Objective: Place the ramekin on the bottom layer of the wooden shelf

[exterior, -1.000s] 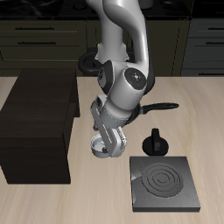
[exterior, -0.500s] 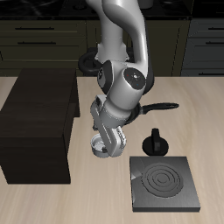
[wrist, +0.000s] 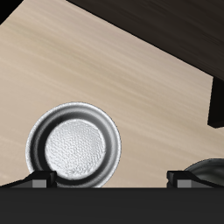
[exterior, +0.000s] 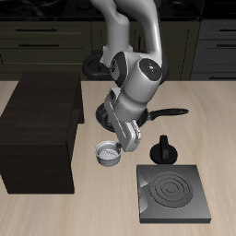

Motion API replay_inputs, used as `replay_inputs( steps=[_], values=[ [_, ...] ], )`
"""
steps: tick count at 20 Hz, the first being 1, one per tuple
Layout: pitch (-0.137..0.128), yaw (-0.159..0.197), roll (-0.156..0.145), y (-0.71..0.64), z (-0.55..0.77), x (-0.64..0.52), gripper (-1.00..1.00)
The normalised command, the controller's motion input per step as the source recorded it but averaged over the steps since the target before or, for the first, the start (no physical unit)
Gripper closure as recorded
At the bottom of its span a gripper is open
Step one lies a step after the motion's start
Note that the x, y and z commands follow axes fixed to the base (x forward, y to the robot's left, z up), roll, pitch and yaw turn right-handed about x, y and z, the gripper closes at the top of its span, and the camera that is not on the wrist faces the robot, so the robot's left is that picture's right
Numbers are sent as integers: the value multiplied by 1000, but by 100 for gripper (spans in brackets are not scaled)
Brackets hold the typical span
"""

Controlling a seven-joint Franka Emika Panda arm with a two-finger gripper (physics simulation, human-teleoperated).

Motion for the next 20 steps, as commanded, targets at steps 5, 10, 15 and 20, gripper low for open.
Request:
replay_inputs(
  steps=[5, 10, 15, 20],
  values=[
    [0, -26, 21, 175, -141, -187, -100],
    [69, -33, 24, 42, -322, 182, -100],
    [-5, 23, 9, 183, -93, -17, -100],
    [-48, 5, 39, 121, 9, -259, -100]
  ],
)
